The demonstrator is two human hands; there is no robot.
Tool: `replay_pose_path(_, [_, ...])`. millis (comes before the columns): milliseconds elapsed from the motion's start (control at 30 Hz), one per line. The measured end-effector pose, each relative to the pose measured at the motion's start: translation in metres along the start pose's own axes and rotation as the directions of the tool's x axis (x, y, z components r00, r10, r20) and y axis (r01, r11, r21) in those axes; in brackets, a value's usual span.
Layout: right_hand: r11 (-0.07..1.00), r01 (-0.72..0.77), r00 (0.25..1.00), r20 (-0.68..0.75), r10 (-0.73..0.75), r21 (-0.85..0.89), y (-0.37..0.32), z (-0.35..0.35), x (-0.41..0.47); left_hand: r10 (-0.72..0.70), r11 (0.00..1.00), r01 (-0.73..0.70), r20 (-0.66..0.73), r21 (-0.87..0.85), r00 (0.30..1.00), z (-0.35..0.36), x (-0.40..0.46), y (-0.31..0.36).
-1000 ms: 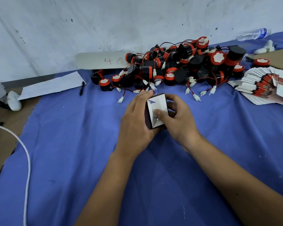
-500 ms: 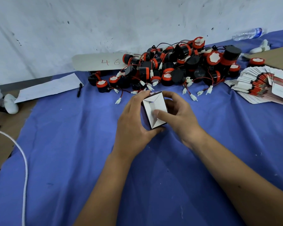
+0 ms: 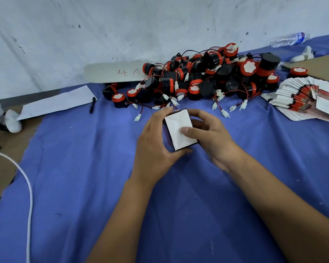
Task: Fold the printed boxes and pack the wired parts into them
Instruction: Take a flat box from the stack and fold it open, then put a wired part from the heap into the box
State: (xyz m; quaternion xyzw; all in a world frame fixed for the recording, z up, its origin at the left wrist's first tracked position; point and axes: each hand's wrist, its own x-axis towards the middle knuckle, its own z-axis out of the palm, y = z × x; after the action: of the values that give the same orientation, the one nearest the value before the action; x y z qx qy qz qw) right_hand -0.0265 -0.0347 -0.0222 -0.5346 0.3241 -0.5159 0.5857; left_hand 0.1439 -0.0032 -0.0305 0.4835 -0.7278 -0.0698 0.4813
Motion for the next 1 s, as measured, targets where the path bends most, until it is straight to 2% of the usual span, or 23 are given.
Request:
replay_pose_path(233, [0.995, -0.018, 0.986, 0.169, 0.0, 0.103, -0.013, -0.01, -0.001, -0.019, 1.0, 0.019, 0.0, 0.004, 1.0, -0.002, -0.001, -0.006])
replay_pose_path(300, [0.999, 0.033, 0.987, 0.158, -0.035, 0.011, -0.015, -0.008, -0.003, -0.017, 0.999, 0.015, 0.041, 0.038, 0.999, 0.0, 0.0, -0.009])
replay_pose_path(333, [0.986, 0.103, 0.987, 0.135, -0.086, -0.128, -0.015, -0.006, -0.006, -0.031, 0.998, 0.027, 0.084, 0.051, 0.996, 0.001, -0.001, -0.01])
replay_pose_path(367, [0.917, 0.207, 0.977, 0.122, -0.175, -0.342, -0.012, -0.005, -0.008, -0.063, 0.997, 0.056, 0.13, 0.056, 0.99, 0.002, -0.002, -0.011])
replay_pose_path(400, [0.752, 0.299, 0.953, 0.138, -0.271, -0.587, -0.007, -0.004, -0.009, -0.103, 0.994, 0.096, 0.167, 0.05, 0.98, 0.001, -0.003, -0.011])
replay_pose_path(433, [0.532, 0.341, 0.925, 0.178, -0.334, -0.775, -0.003, -0.001, -0.01, -0.136, 0.991, 0.133, 0.189, 0.029, 0.973, 0.001, -0.004, -0.012])
replay_pose_path(467, [0.338, 0.331, 0.916, 0.213, -0.34, -0.881, -0.002, 0.003, -0.01, -0.155, 0.987, 0.159, 0.198, -0.001, 0.968, 0.0, -0.004, -0.012])
replay_pose_path(500, [0.213, 0.303, 0.924, 0.232, -0.304, -0.929, -0.003, 0.007, -0.009, -0.169, 0.982, 0.183, 0.21, -0.048, 0.963, -0.001, -0.005, -0.012])
replay_pose_path(567, [0.048, 0.265, 0.949, 0.251, -0.192, -0.963, -0.003, 0.017, -0.007, -0.227, 0.929, 0.289, 0.263, -0.229, 0.938, -0.001, -0.005, -0.009])
replay_pose_path(633, [-0.055, 0.305, 0.944, 0.31, -0.115, -0.951, -0.002, 0.029, -0.008, -0.3, 0.835, 0.386, 0.263, -0.393, 0.917, 0.0, -0.004, -0.008])
replay_pose_path(667, [-0.089, 0.328, 0.938, 0.335, -0.086, -0.941, -0.001, 0.033, -0.01, -0.339, 0.813, 0.406, 0.227, -0.418, 0.913, 0.0, -0.003, -0.008])
replay_pose_path(800, [-0.118, 0.369, 0.926, 0.376, -0.036, -0.922, 0.0, 0.034, -0.007, -0.404, 0.809, 0.424, 0.139, -0.406, 0.904, 0.003, -0.001, -0.006])
replay_pose_path(867, [-0.047, 0.382, 0.924, 0.383, -0.017, -0.923, -0.001, 0.028, -0.002, -0.413, 0.837, 0.418, 0.094, -0.353, 0.906, 0.005, -0.001, -0.006])
replay_pose_path(900, [0.041, 0.387, 0.922, 0.386, -0.036, -0.921, -0.002, 0.025, -0.002, -0.41, 0.86, 0.409, 0.065, -0.305, 0.91, 0.007, -0.001, -0.006])
replay_pose_path(933, [0.158, 0.402, 0.915, 0.39, -0.102, -0.902, -0.002, 0.023, -0.003, -0.398, 0.884, 0.393, 0.033, -0.254, 0.917, 0.009, -0.001, -0.008])
replay_pose_path(967, [0.261, 0.448, 0.887, 0.39, -0.246, -0.855, -0.002, 0.022, -0.006, -0.382, 0.905, 0.373, -0.006, -0.206, 0.924, 0.01, 0.0, -0.008])
replay_pose_path(1000, [0.307, 0.511, 0.829, 0.365, -0.424, -0.803, -0.003, 0.024, -0.007, -0.372, 0.919, 0.359, -0.054, -0.163, 0.927, 0.01, 0.001, -0.01])
